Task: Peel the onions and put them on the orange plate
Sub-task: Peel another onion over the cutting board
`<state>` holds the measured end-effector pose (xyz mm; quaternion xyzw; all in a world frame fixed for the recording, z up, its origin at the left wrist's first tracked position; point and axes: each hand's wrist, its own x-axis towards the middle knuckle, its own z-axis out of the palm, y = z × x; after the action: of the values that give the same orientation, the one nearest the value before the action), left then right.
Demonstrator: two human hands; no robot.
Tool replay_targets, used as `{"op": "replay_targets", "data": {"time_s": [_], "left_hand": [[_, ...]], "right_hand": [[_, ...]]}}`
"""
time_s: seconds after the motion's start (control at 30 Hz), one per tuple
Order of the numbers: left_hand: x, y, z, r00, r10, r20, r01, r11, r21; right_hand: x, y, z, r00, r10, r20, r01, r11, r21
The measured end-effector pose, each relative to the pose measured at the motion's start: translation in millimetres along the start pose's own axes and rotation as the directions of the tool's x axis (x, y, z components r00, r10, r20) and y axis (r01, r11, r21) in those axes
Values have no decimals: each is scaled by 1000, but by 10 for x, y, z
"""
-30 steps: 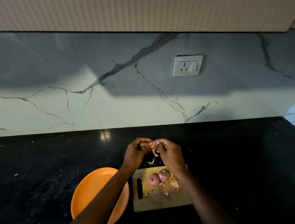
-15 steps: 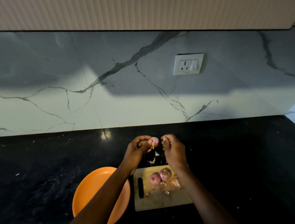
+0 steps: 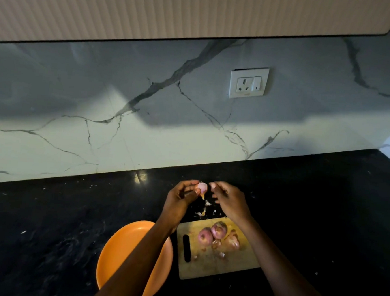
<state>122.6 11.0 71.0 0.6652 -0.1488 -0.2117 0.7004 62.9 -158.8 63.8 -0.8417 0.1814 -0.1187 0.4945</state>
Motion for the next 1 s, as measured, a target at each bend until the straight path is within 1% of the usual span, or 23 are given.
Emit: {"op": "replay_targets", "data": {"time_s": [0.07, 0.1, 0.27, 0.37, 0.47, 0.57, 0.7, 1.0], "left_hand": [[16, -10, 36, 1000, -2, -11, 2, 1000, 8], [24, -14, 54, 1000, 1, -16, -1, 1000, 19], [40, -6, 130, 998, 24, -58, -20, 997, 74], [42, -11, 116, 995, 31, -93, -21, 994, 103], [45, -11, 87, 992, 50, -112, -40, 995, 91], [56, 2, 61, 987, 73, -142, -52, 987, 150], [53, 4, 62, 987, 85, -134, -59, 981, 184], [0, 52, 100, 990, 92, -108, -73, 983, 170]], "right_hand": [[-13, -85, 36, 1000, 6, 12, -7, 993, 122], [-23, -115, 52, 1000, -8, 4, 8, 992, 123], [-34, -154, 99, 994, -67, -87, 69, 997, 22], [-19, -137, 114, 994, -90, -69, 87, 995, -45], [-24, -128, 81, 990, -143, -21, 141, 988, -58], [-36, -135, 53, 980, -200, -14, 197, 974, -116], [-43, -128, 41, 964, -264, -25, 256, 952, -168], [-81, -98, 59, 930, -356, -92, 333, 922, -198]]}}
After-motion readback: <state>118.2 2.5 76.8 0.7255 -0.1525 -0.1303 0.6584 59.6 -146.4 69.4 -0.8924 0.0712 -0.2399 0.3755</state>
